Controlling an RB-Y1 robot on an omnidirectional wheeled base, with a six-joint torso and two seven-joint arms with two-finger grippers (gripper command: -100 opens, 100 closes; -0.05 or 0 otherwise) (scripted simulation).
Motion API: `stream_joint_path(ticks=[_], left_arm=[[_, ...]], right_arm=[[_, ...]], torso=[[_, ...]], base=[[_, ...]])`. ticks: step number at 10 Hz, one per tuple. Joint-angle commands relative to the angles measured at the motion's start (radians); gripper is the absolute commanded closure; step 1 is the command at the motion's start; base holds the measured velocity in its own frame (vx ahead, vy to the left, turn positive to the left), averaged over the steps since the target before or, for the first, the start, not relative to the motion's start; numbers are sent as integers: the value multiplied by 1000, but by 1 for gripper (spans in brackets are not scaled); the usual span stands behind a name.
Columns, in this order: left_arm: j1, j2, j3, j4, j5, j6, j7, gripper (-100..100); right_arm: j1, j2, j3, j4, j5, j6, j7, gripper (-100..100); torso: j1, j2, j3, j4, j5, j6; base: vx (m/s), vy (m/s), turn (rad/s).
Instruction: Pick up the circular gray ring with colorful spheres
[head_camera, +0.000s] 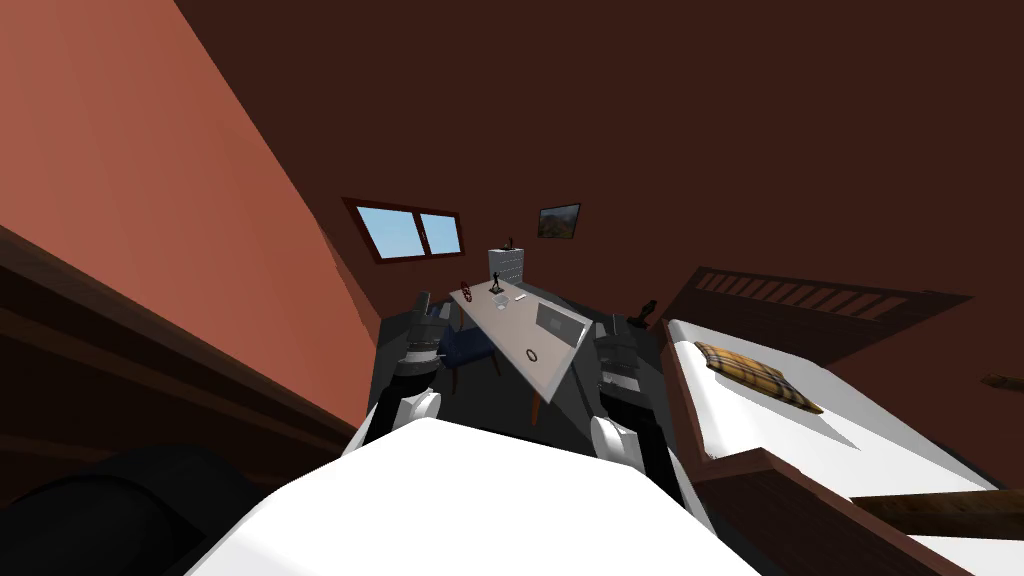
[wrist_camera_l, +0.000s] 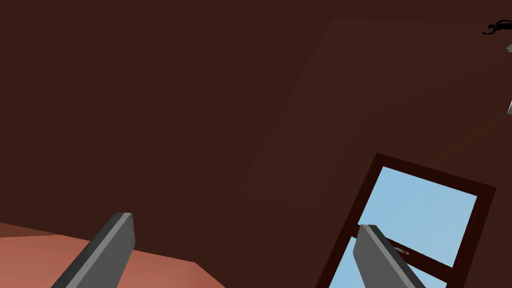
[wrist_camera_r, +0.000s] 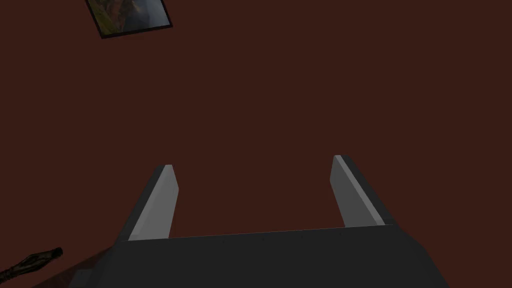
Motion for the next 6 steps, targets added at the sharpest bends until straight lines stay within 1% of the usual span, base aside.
stream_joint_path(ticks=[1,3,6], left_arm=[[0,0,0,0,0,0,0,0],[0,0,0,0,0,0,0,0],[0,0,0,0,0,0,0,0]], right_arm=[[-6,-32,4,19,22,8,11,-100],[-14,-65,10,47,54,20,28,-100],[-32,-111,22,112,126,48,64,-100]], torso=[[0,0,0,0,0,0],[3,-1,0,0,1,0],[5,-3,-2,-1,1,0]], base=[[7,27,-19],[16,62,-26],[39,79,-24]])
